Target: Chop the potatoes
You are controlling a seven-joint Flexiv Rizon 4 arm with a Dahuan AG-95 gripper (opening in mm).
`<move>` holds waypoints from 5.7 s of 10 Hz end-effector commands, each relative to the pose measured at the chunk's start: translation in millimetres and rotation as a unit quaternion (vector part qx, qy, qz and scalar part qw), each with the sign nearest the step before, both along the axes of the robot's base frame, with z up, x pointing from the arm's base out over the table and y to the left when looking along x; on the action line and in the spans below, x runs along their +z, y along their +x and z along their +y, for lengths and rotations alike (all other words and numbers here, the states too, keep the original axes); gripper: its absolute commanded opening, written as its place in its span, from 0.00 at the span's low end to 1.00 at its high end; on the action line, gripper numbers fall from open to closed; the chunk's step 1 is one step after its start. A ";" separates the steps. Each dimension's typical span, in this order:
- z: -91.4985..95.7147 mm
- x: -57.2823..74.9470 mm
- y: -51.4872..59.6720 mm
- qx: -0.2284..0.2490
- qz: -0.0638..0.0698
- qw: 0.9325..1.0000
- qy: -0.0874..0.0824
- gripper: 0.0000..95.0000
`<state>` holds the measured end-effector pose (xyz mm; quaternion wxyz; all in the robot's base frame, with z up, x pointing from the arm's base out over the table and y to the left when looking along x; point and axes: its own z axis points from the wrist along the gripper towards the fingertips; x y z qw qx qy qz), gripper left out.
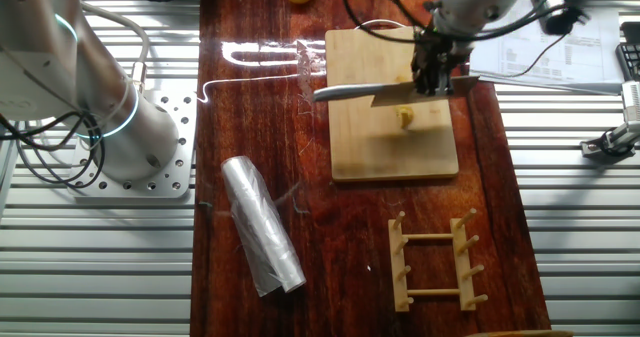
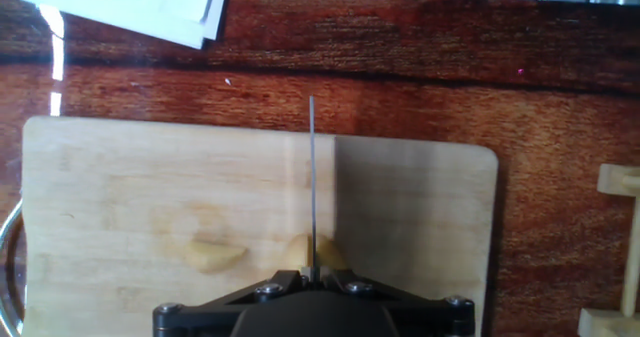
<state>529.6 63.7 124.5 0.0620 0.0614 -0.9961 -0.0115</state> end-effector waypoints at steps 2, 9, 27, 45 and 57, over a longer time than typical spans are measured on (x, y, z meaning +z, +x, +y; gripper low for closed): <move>34.3 1.4 6.7 -0.021 -0.001 1.000 -0.006 0.00; 47.8 1.4 8.2 -0.046 -0.005 0.999 0.021 0.00; 58.7 -16.1 -3.4 -0.085 -0.009 0.996 0.001 0.00; 54.0 -18.6 -5.7 -0.081 -0.011 0.997 0.001 0.00; 55.8 -21.3 -8.2 -0.084 -0.011 0.996 0.000 0.00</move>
